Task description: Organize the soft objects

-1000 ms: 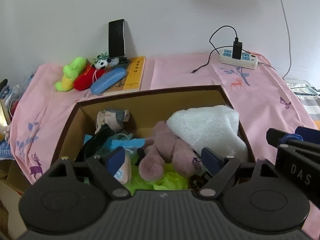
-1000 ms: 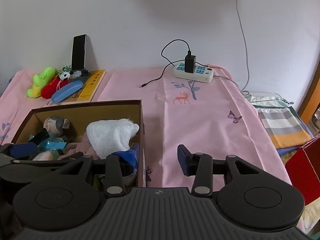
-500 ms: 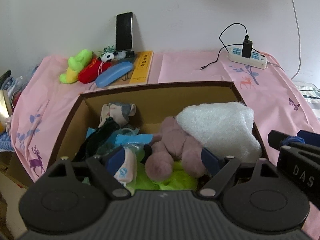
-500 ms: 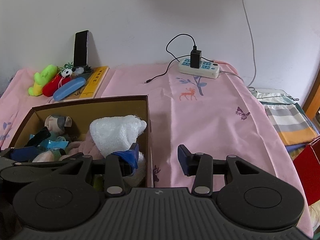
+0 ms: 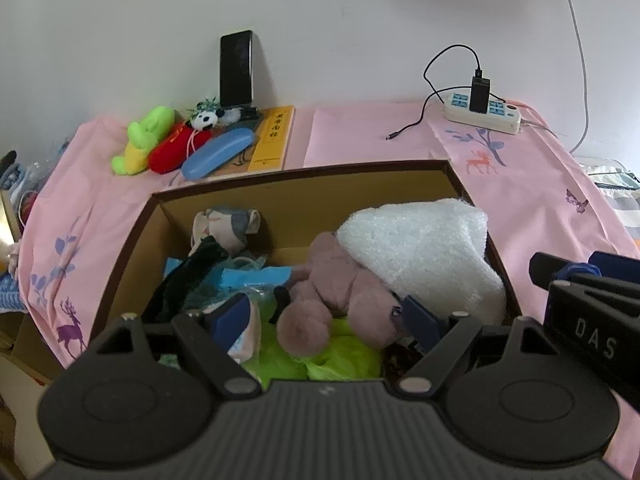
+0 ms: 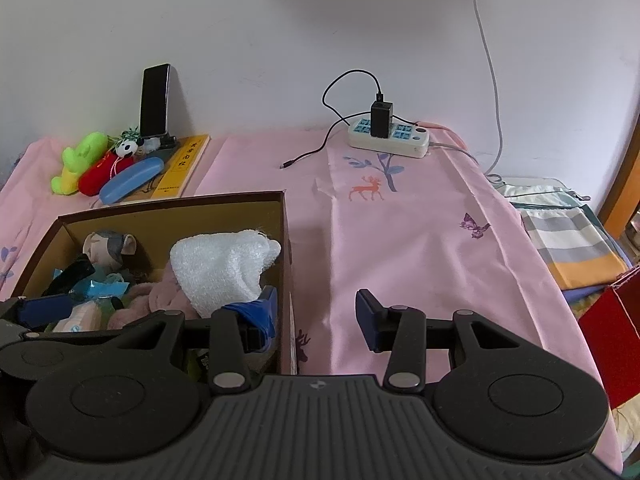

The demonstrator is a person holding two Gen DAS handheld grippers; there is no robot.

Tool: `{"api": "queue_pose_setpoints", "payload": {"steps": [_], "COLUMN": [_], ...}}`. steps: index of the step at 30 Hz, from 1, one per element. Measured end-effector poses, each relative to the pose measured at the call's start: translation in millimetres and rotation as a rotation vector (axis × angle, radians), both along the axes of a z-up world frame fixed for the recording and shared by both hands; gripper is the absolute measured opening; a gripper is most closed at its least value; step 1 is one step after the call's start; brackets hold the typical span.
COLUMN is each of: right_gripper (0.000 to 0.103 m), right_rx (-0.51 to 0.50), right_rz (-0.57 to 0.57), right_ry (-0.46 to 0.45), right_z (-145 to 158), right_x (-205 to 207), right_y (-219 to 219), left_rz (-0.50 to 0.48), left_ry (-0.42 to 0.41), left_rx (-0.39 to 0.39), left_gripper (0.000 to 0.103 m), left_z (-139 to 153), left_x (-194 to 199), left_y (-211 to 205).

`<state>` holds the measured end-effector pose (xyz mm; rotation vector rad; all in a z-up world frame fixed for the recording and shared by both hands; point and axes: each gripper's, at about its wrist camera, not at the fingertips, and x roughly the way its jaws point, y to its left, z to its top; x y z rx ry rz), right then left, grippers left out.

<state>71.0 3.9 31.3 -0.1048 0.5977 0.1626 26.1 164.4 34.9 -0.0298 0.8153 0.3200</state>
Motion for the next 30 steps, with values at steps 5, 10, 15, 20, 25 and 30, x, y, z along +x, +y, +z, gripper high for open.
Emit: {"api": "queue_pose_setpoints", "payload": {"steps": [5, 10, 15, 20, 25, 30], "right_gripper": [0.027, 0.027, 0.027, 0.027, 0.027, 0.027], "right_rx": [0.003, 0.002, 0.006, 0.0, -0.001, -0.002], "right_rz": [0.007, 0.009, 0.007, 0.011, 0.009, 0.005], "right_ry": [-0.001, -0.002, -0.001, 0.001, 0.0, 0.002], "right_z": [0, 0, 0, -1, -2, -5], "right_x": [-2, -3, -5, -6, -5, -5], "right_y": [0, 1, 1, 2, 2, 1], "left_rz": [0.006, 0.009, 0.007, 0.01, 0.01, 0.005], "left_ry": [0.001, 0.004, -0.002, 0.003, -0.002, -0.002], "left_rx": [-0.004, -0.003, -0.006, -0.007, -0.012, -0.018], "left_gripper": [0.085, 0.085, 0.085, 0.085, 0.085, 0.085], "left_z": [0, -1, -2, -5, -7, -10], "left_x": [-1, -2, -4, -4, -5, -6], "left_y": [2, 2, 3, 3, 3, 2]}}
